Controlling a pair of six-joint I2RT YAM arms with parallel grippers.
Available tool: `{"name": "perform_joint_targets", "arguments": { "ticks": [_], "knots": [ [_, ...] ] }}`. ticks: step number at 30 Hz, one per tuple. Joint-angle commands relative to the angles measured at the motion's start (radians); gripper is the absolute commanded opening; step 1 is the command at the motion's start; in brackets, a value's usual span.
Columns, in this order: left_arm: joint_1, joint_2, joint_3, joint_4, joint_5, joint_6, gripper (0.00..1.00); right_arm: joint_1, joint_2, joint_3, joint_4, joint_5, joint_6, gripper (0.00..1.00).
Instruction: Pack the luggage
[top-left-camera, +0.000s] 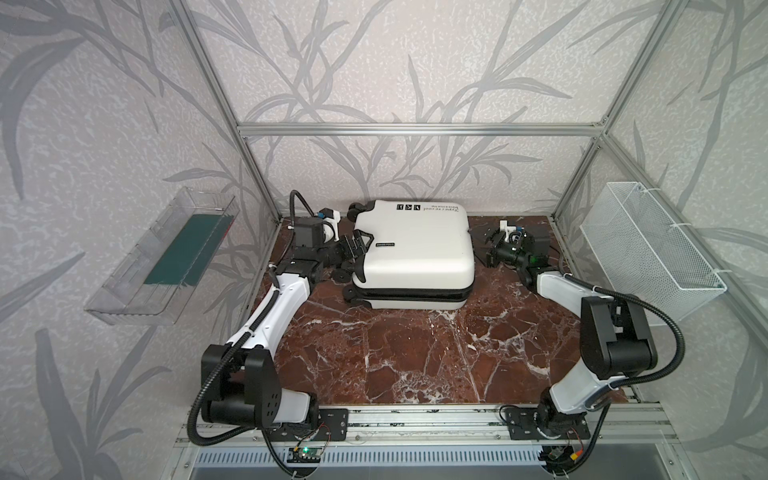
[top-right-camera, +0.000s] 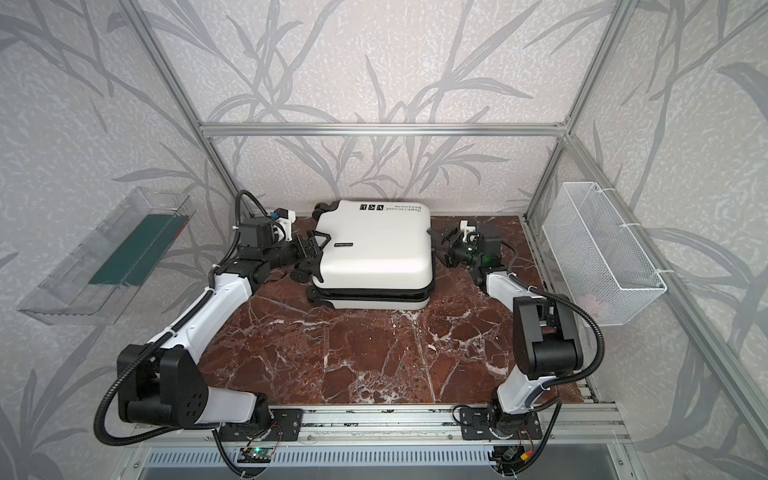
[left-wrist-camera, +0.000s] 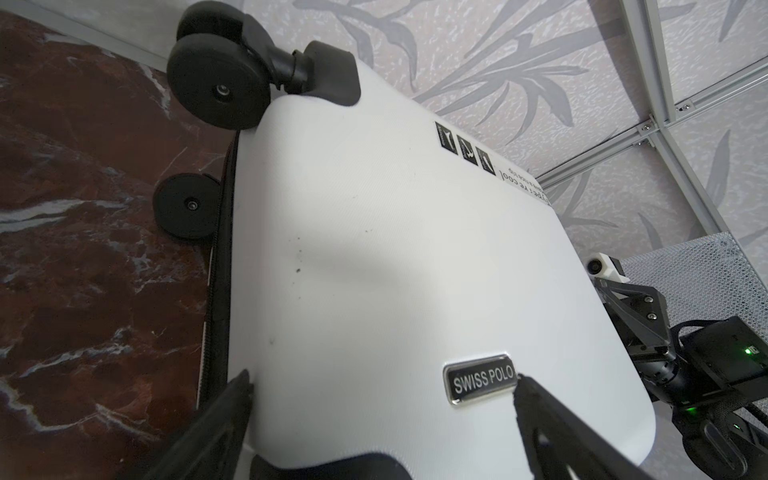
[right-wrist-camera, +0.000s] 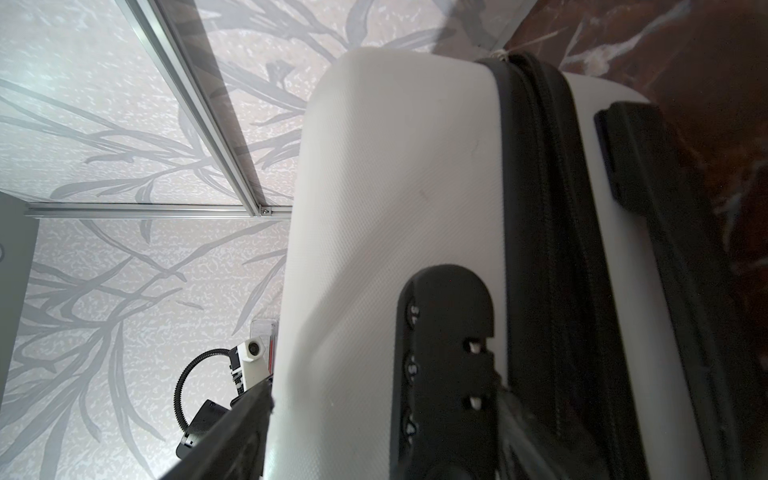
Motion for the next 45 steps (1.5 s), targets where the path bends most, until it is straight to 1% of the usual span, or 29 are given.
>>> {"name": "perform_joint_targets", "arguments": {
  "ticks": [1, 4, 6, 10, 13, 15, 18, 21, 24, 27, 30, 33, 36, 39, 41, 43, 45],
  "knots": [
    [-0.026, -0.032, -0.042, 0.018, 0.048, -0.006, 0.99, 0.01, -0.069, -0.044, 0.089, -0.067, -0.027, 0.81],
    [-0.025, -0.036, -0.062, 0.0, 0.025, 0.014, 0.99, -0.012, -0.077, -0.102, 0.088, -0.065, -0.042, 0.86],
    [-0.021, -0.039, -0.063, -0.018, -0.011, 0.031, 0.99, -0.035, -0.093, -0.138, 0.084, -0.067, -0.053, 0.89],
    [0.0, -0.039, -0.051, -0.042, -0.055, 0.039, 0.99, -0.09, -0.166, -0.201, 0.041, -0.088, -0.091, 0.9],
    [0.004, -0.033, -0.042, -0.045, -0.047, 0.035, 0.99, -0.125, -0.26, -0.243, -0.076, -0.092, -0.171, 0.89],
    [0.004, -0.027, -0.043, -0.046, -0.033, 0.03, 0.99, -0.137, -0.329, -0.26, -0.207, -0.083, -0.26, 0.87],
    [0.002, -0.027, -0.056, -0.053, -0.018, 0.027, 0.99, -0.138, -0.444, -0.278, -0.457, -0.025, -0.416, 0.81],
    [0.001, -0.036, -0.077, -0.048, 0.006, 0.015, 0.99, -0.138, -0.539, -0.317, -0.592, 0.021, -0.494, 0.74],
    [-0.013, -0.053, -0.104, -0.041, 0.04, 0.001, 0.99, -0.136, -0.624, -0.379, -0.651, 0.039, -0.513, 0.63],
    [-0.04, -0.089, -0.141, -0.029, 0.046, -0.015, 0.99, -0.131, -0.698, -0.445, -0.679, 0.047, -0.515, 0.55],
    [-0.091, -0.128, -0.183, -0.001, 0.039, -0.052, 0.99, -0.103, -0.761, -0.508, -0.701, 0.069, -0.512, 0.52],
    [-0.192, -0.164, -0.216, 0.025, -0.006, -0.082, 0.99, -0.074, -0.794, -0.557, -0.705, 0.103, -0.503, 0.52],
    [-0.287, -0.186, -0.25, 0.087, -0.044, -0.136, 0.99, -0.062, -0.793, -0.594, -0.676, 0.118, -0.483, 0.52],
    [-0.354, -0.207, -0.255, 0.104, -0.087, -0.165, 0.99, -0.058, -0.778, -0.608, -0.649, 0.139, -0.474, 0.51],
    [-0.371, -0.23, -0.247, 0.083, -0.12, -0.162, 0.99, -0.057, -0.768, -0.608, -0.632, 0.155, -0.469, 0.52],
    [-0.37, -0.267, -0.231, 0.014, -0.205, -0.156, 0.99, -0.057, -0.749, -0.595, -0.63, 0.18, -0.474, 0.52],
    [-0.366, -0.305, -0.199, -0.084, -0.347, -0.138, 0.99, -0.057, -0.72, -0.584, -0.615, 0.195, -0.476, 0.51]
  ]
}}
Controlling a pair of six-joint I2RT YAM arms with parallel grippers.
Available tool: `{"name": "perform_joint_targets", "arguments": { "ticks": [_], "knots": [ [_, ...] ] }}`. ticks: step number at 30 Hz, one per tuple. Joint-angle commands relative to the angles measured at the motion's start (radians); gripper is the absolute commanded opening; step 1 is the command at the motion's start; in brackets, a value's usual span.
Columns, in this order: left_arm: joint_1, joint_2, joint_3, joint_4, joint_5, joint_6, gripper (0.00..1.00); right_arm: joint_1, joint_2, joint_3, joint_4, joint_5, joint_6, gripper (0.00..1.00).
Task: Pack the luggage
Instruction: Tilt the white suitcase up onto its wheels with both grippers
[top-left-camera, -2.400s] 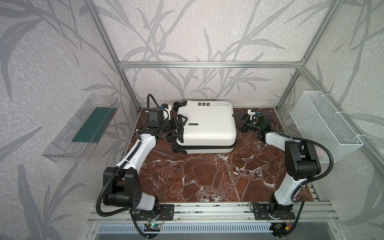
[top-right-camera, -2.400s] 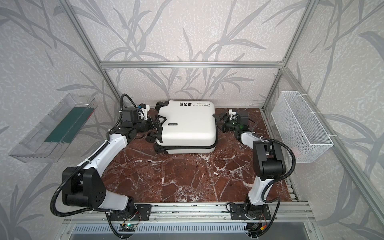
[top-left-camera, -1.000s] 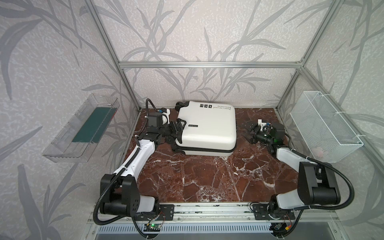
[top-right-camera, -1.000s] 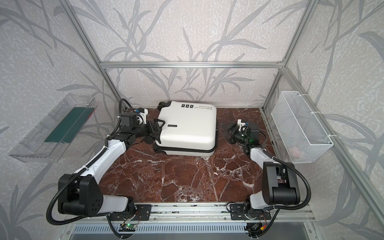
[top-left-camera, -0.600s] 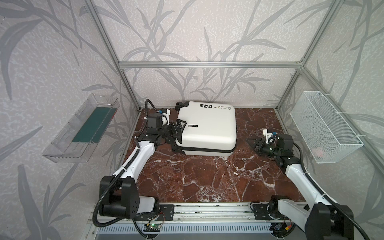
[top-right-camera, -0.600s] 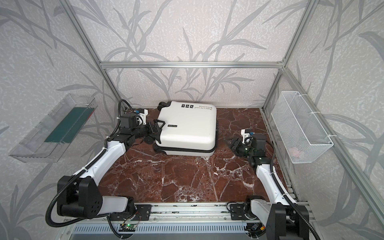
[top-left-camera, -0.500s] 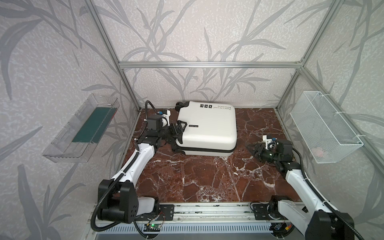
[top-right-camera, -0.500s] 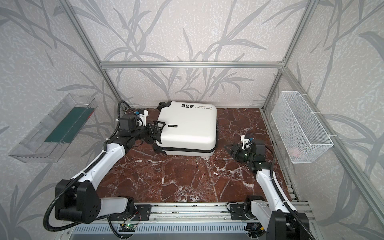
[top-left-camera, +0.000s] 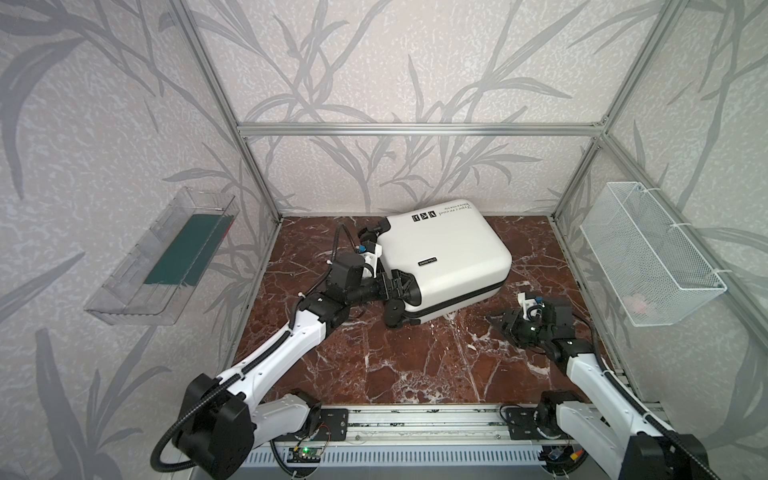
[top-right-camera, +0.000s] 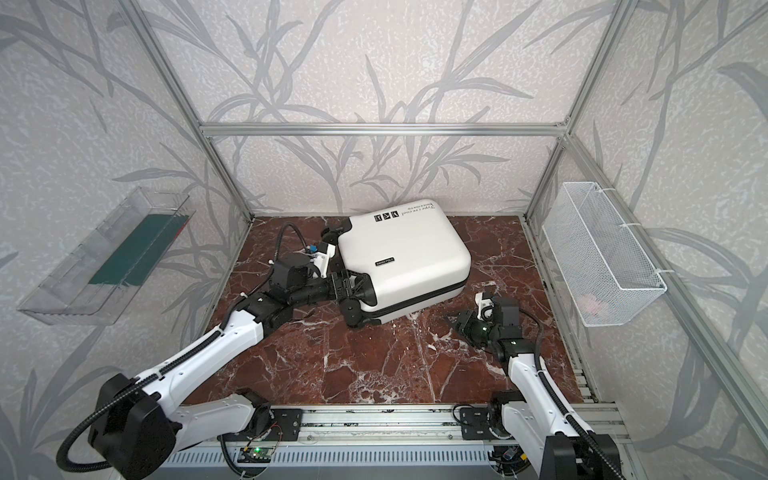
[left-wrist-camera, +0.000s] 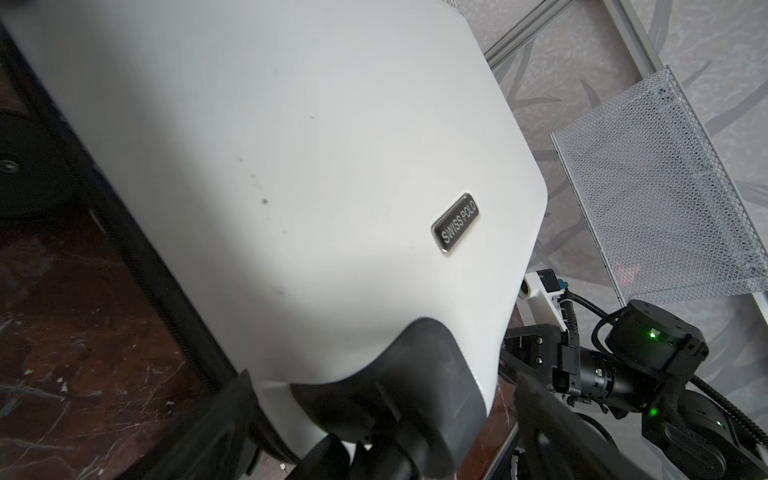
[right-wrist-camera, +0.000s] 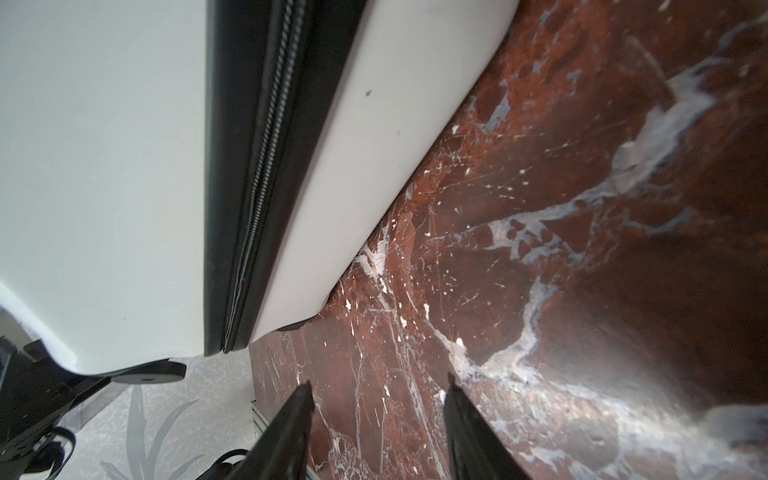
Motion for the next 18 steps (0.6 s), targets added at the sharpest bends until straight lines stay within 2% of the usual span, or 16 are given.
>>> {"name": "perform_joint_targets", "arguments": {
  "ticks": [1, 3, 4, 12, 18],
  "knots": [
    [0.014, -0.075, 0.057, -0.135, -0.213, 0.012, 0.99, 0.004, 0.039, 0.023, 0.043, 0.049, 0.002, 0.51],
    [0.031, -0.078, 0.095, -0.191, -0.283, 0.043, 0.99, 0.004, 0.069, 0.034, 0.062, 0.07, 0.006, 0.5],
    [0.05, -0.07, 0.113, -0.202, -0.281, 0.051, 0.99, 0.004, 0.083, 0.039, 0.073, 0.08, 0.007, 0.5],
    [0.194, 0.099, 0.333, -0.243, -0.18, 0.141, 0.99, 0.004, 0.234, 0.099, 0.194, 0.156, 0.046, 0.45],
    [0.262, 0.271, 0.527, -0.261, -0.12, 0.229, 0.99, 0.004, 0.384, 0.163, 0.29, 0.173, 0.084, 0.42]
  ]
}}
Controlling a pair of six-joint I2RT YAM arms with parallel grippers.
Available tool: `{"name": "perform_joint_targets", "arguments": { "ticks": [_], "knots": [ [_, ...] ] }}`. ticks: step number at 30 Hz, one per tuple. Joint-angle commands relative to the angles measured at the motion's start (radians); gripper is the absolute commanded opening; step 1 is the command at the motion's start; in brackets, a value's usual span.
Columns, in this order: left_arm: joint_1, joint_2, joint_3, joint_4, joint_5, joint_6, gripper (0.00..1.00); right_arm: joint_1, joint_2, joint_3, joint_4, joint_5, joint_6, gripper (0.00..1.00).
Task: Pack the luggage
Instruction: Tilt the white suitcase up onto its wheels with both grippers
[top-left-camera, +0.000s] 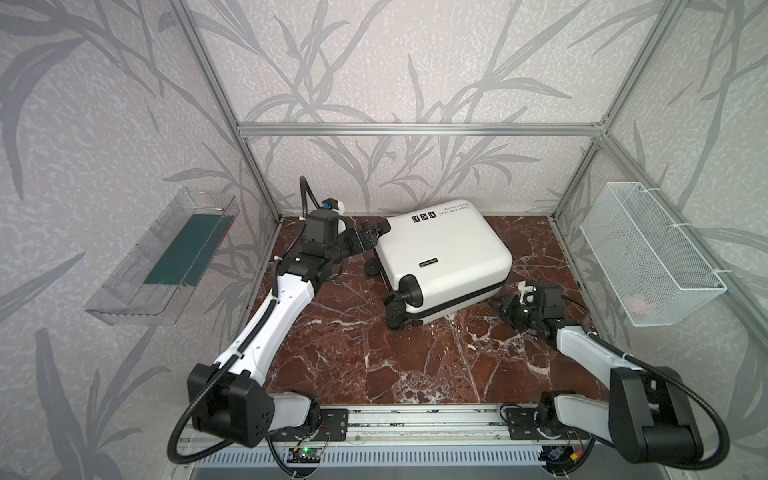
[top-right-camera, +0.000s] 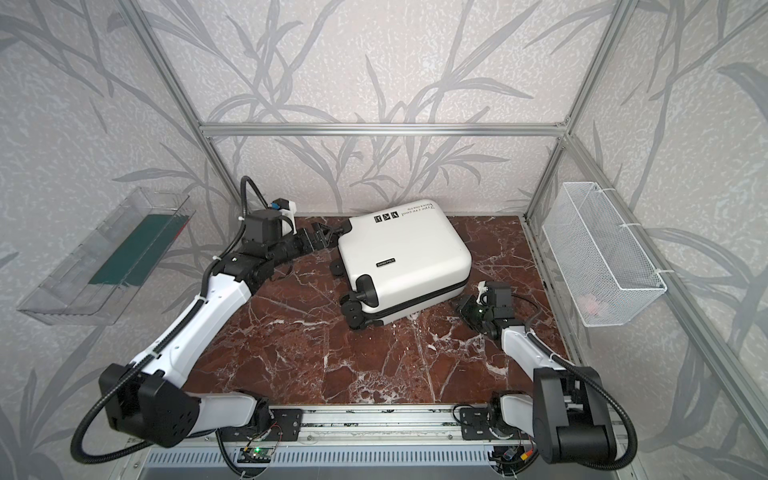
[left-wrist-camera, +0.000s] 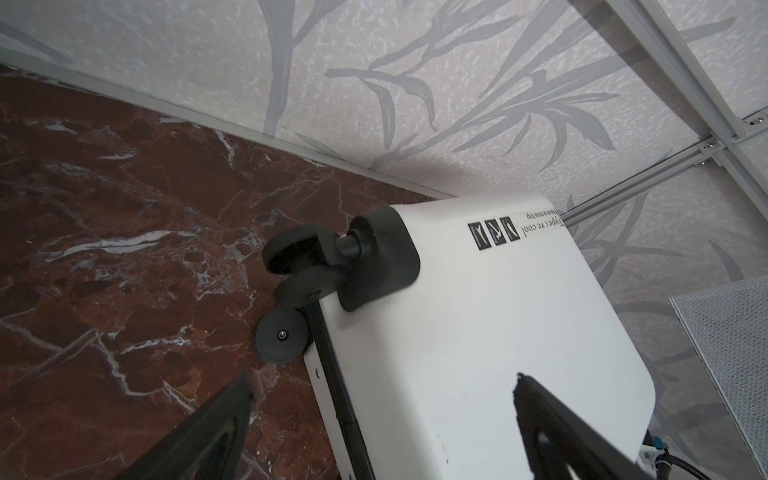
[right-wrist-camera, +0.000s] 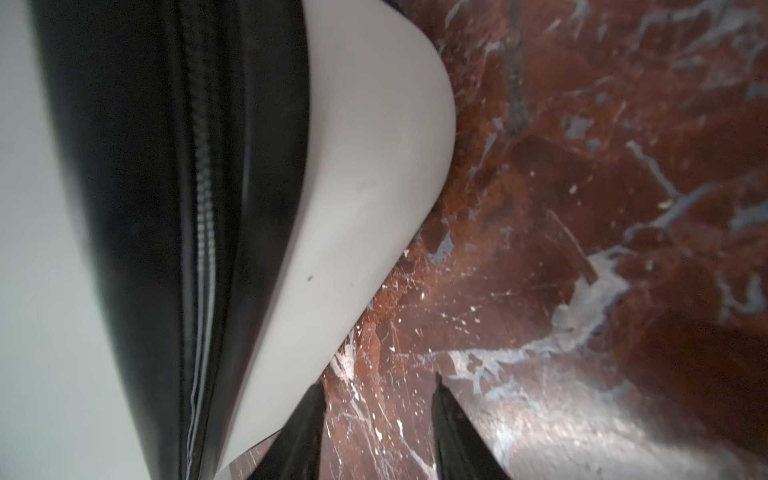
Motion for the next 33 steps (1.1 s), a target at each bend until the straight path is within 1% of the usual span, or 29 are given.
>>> {"name": "perform_joint_targets", "arguments": {
  "ticks": [1, 4, 6, 8, 14, 18, 21, 25, 29, 33],
  "knots": [
    [0.031, 0.085, 0.109, -0.034, 0.054, 0.088, 0.99, 0.003, 0.061, 0.05, 0.091, 0.026, 0.031, 0.42],
    [0.053, 0.203, 0.23, -0.054, 0.121, 0.131, 0.99, 0.003, 0.11, 0.078, 0.106, 0.028, 0.043, 0.41],
    [0.065, 0.298, 0.337, -0.093, 0.18, 0.174, 0.99, 0.003, 0.131, 0.081, 0.12, 0.03, 0.056, 0.4],
    [0.073, 0.393, 0.451, -0.147, 0.207, 0.216, 0.99, 0.003, 0.143, 0.077, 0.132, 0.035, 0.06, 0.4],
    [0.08, 0.631, 0.711, -0.233, 0.335, 0.264, 0.99, -0.002, 0.157, 0.048, 0.131, 0.061, 0.06, 0.4],
    [0.075, 0.755, 0.868, -0.322, 0.423, 0.26, 0.99, -0.004, 0.175, 0.044, 0.146, 0.064, 0.059, 0.4],
    [0.065, 0.777, 0.887, -0.34, 0.464, 0.263, 0.99, -0.006, 0.204, 0.071, 0.141, 0.051, 0.048, 0.4],
    [0.045, 0.754, 0.835, -0.341, 0.5, 0.284, 0.99, -0.007, 0.237, 0.133, 0.105, 0.036, 0.015, 0.4],
    [0.028, 0.704, 0.738, -0.315, 0.519, 0.28, 0.99, -0.012, 0.274, 0.233, 0.028, 0.022, -0.051, 0.4],
    [0.012, 0.623, 0.599, -0.244, 0.532, 0.257, 0.99, -0.012, 0.338, 0.367, -0.056, -0.015, -0.126, 0.41]
  ]
}}
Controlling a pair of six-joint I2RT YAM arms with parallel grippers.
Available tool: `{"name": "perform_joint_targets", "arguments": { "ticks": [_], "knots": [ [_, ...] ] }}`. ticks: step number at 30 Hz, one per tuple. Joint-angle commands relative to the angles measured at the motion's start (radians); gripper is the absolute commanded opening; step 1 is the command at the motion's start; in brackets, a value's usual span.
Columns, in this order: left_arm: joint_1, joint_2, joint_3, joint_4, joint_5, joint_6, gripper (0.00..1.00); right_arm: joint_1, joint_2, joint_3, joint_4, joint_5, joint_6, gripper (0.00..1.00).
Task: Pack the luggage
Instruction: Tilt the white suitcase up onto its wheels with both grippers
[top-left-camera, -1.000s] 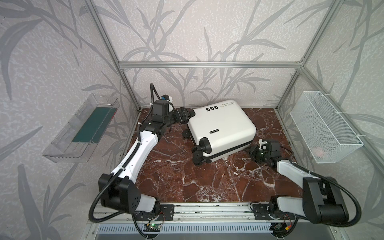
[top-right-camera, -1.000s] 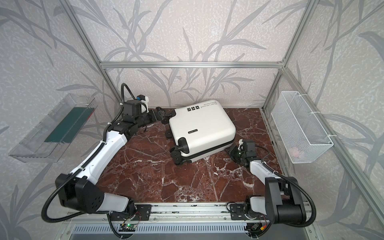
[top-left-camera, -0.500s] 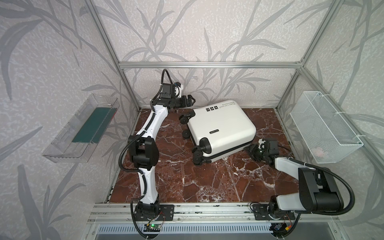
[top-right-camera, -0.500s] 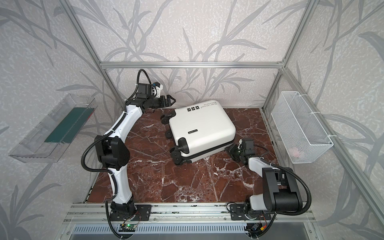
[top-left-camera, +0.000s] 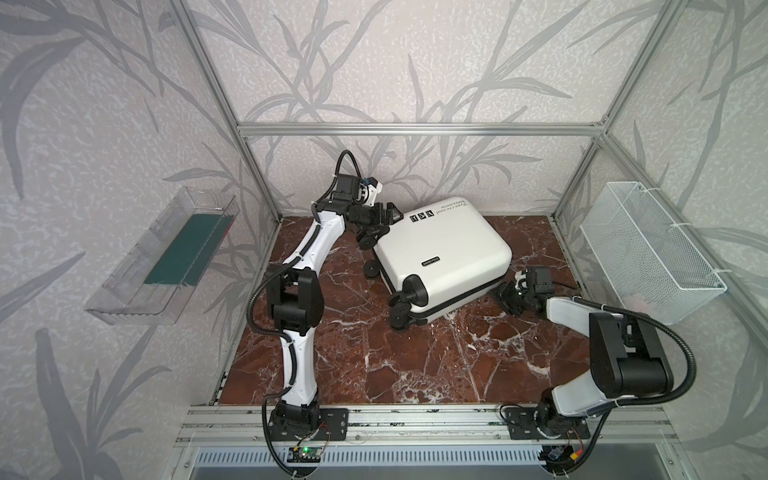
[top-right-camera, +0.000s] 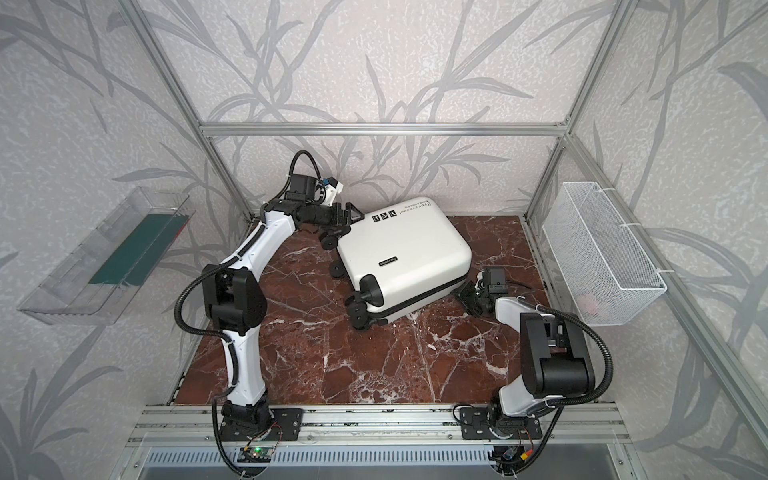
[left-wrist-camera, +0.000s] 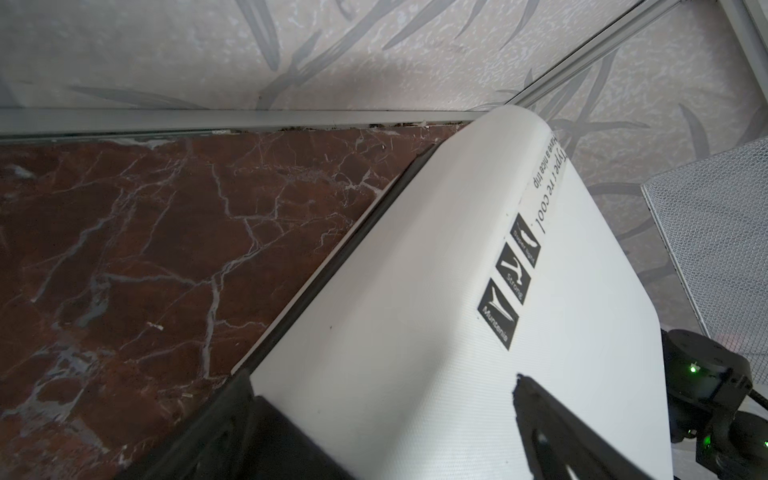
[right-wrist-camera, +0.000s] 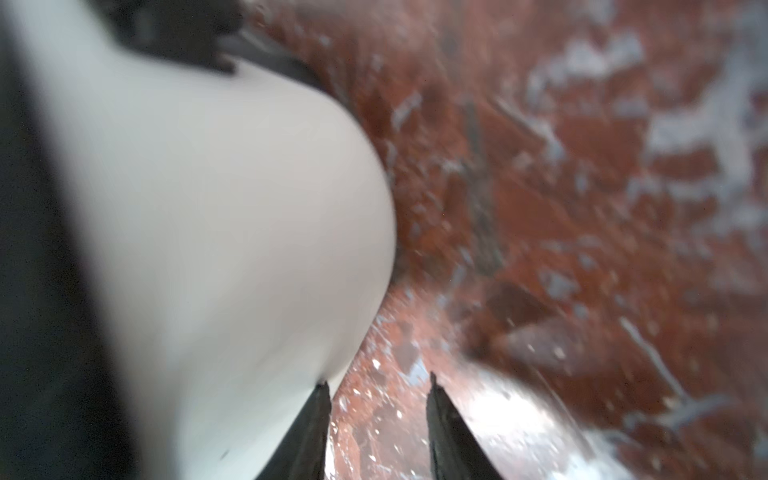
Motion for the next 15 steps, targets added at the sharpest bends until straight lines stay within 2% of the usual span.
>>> {"name": "perform_joint_targets", "arguments": {
  "ticks": [1, 7, 15],
  "knots": [
    [-0.03, -0.102, -0.107, 0.02, 0.073, -0.014, 0.99, 0.004, 0.042, 0.141, 0.002, -0.062, -0.094, 0.4],
    [-0.056, -0.266, -0.361, 0.15, 0.082, -0.091, 0.99, 0.012, 0.165, 0.331, -0.083, -0.12, -0.155, 0.41],
    [-0.133, -0.552, -0.838, 0.551, 0.03, -0.336, 0.99, 0.077, 0.319, 0.582, -0.2, -0.178, -0.23, 0.45]
  ]
}}
